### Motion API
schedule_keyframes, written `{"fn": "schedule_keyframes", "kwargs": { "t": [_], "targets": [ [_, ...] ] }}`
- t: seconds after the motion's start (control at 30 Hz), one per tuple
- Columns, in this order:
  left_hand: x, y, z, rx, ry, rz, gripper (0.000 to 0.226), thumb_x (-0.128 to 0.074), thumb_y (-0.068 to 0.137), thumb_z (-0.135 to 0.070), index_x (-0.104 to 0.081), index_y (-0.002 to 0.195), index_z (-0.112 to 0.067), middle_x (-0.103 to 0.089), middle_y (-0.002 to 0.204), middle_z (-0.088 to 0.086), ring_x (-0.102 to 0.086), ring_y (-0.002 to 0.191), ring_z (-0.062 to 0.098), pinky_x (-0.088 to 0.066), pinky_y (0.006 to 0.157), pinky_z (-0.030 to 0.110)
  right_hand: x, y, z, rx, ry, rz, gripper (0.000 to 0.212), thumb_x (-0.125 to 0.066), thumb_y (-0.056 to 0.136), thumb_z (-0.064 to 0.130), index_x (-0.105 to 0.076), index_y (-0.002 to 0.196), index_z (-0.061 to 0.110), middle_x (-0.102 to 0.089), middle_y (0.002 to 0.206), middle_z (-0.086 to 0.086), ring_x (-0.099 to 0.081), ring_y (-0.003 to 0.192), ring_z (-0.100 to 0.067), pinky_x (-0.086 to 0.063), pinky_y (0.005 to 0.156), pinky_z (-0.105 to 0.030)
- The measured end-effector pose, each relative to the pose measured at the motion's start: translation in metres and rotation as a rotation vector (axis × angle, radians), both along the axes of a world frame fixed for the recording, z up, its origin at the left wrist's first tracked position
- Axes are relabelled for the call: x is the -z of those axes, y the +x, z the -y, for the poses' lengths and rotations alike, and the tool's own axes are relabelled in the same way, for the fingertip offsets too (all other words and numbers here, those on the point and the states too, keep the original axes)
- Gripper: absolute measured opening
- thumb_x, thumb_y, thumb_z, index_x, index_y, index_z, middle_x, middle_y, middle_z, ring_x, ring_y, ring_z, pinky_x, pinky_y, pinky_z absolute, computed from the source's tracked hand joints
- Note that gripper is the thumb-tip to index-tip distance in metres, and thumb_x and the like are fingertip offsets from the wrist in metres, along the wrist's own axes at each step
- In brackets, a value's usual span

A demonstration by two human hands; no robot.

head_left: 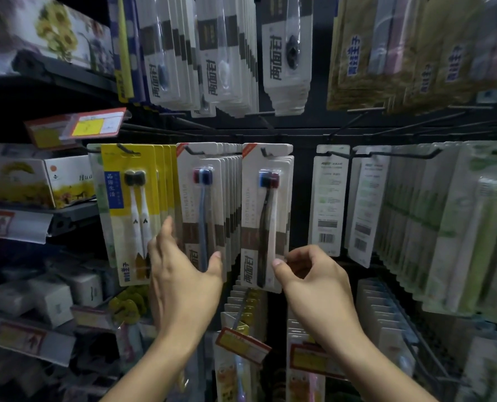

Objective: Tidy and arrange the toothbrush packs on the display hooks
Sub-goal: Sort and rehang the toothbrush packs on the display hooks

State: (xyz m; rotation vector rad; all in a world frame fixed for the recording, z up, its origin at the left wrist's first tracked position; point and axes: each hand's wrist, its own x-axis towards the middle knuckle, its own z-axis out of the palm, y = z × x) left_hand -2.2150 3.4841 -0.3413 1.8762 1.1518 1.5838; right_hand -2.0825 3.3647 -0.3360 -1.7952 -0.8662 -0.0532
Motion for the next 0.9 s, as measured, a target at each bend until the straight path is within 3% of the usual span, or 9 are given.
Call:
{"fn": "schedule_keyframes", "kwargs": {
  "t": [0.13, 0.3, 0.47, 0.57, 0.67, 0.77, 0.9],
  "targets": [
    [-0.004, 0.001, 0.008, -0.045, 0.059, 0.009, 0.084, -0.084, 0.083, -0.017, -0.035, 0.151, -0.022, -0.037, 0.147, 0.001, -0.044, 0.133, 0.021, -0.032, 0.105, 0.027, -0.001, 0.002, 0.01, 0.016, -0.025, -0.002, 0.018, -0.07, 0.092, 0.048, -0.062, 0.102, 0.036, -0.065, 0.102, 0.014, -0.062, 0.097, -0.006, -0.057, 0.09, -0.037],
    [-0.008, 0.009, 0.026, -0.001, 0.282, 0.063, 0.063, -0.082, 0.078, -0.007, -0.049, 0.131, -0.018, -0.043, 0.122, -0.003, -0.048, 0.113, 0.017, -0.045, 0.096, 0.032, -0.001, 0.009, 0.026, 0.055, -0.041, -0.012, 0.016, -0.071, 0.092, 0.041, -0.063, 0.103, 0.035, -0.065, 0.103, 0.013, -0.062, 0.097, -0.008, -0.056, 0.09, -0.037],
    [-0.014, 0.025, 0.052, 0.201, 0.496, 0.084, 0.038, -0.072, 0.083, -0.002, -0.058, 0.114, -0.017, -0.052, 0.1, -0.006, -0.054, 0.091, 0.012, -0.047, 0.077, 0.02, -0.005, 0.019, 0.044, 0.104, -0.046, -0.024, 0.016, -0.07, 0.091, 0.037, -0.065, 0.106, 0.032, -0.066, 0.103, 0.011, -0.063, 0.098, -0.011, -0.055, 0.09, -0.038],
    [-0.025, 0.041, 0.064, 0.333, 0.587, 0.018, 0.02, -0.065, 0.084, -0.009, -0.061, 0.101, -0.019, -0.054, 0.091, -0.008, -0.056, 0.083, 0.01, -0.048, 0.069, 0.025, -0.013, 0.028, 0.051, 0.126, -0.033, -0.024, 0.015, -0.07, 0.091, 0.033, -0.065, 0.105, 0.031, -0.067, 0.102, 0.009, -0.064, 0.099, -0.014, -0.054, 0.092, -0.037],
    [-0.037, 0.061, 0.076, 0.479, 0.519, -0.059, 0.014, -0.062, 0.086, -0.016, -0.061, 0.096, -0.025, -0.055, 0.09, -0.013, -0.057, 0.084, 0.006, -0.05, 0.07, 0.027, -0.024, 0.039, 0.054, 0.147, -0.012, -0.014, 0.016, -0.069, 0.091, 0.03, -0.065, 0.106, 0.03, -0.067, 0.103, 0.009, -0.064, 0.1, -0.015, -0.053, 0.091, -0.035],
    [-0.046, 0.083, 0.079, 0.56, 0.332, -0.139, 0.017, -0.067, 0.091, -0.02, -0.061, 0.101, -0.032, -0.055, 0.096, -0.016, -0.057, 0.089, 0.001, -0.047, 0.074, 0.016, -0.031, 0.052, 0.053, 0.179, -0.009, -0.001, 0.024, -0.068, 0.091, 0.033, -0.064, 0.114, 0.029, -0.066, 0.112, 0.007, -0.064, 0.106, -0.016, -0.053, 0.094, -0.036],
    [-0.056, 0.117, 0.074, 0.554, 0.113, -0.232, 0.018, -0.068, 0.091, -0.023, -0.064, 0.105, -0.035, -0.06, 0.111, -0.011, -0.062, 0.104, 0.009, -0.056, 0.092, 0.033, -0.034, 0.071, 0.05, 0.188, -0.069, 0.056, 0.043, -0.066, 0.093, 0.036, -0.06, 0.133, 0.024, -0.057, 0.135, -0.001, -0.057, 0.126, -0.021, -0.044, 0.104, -0.032]
  ]
}}
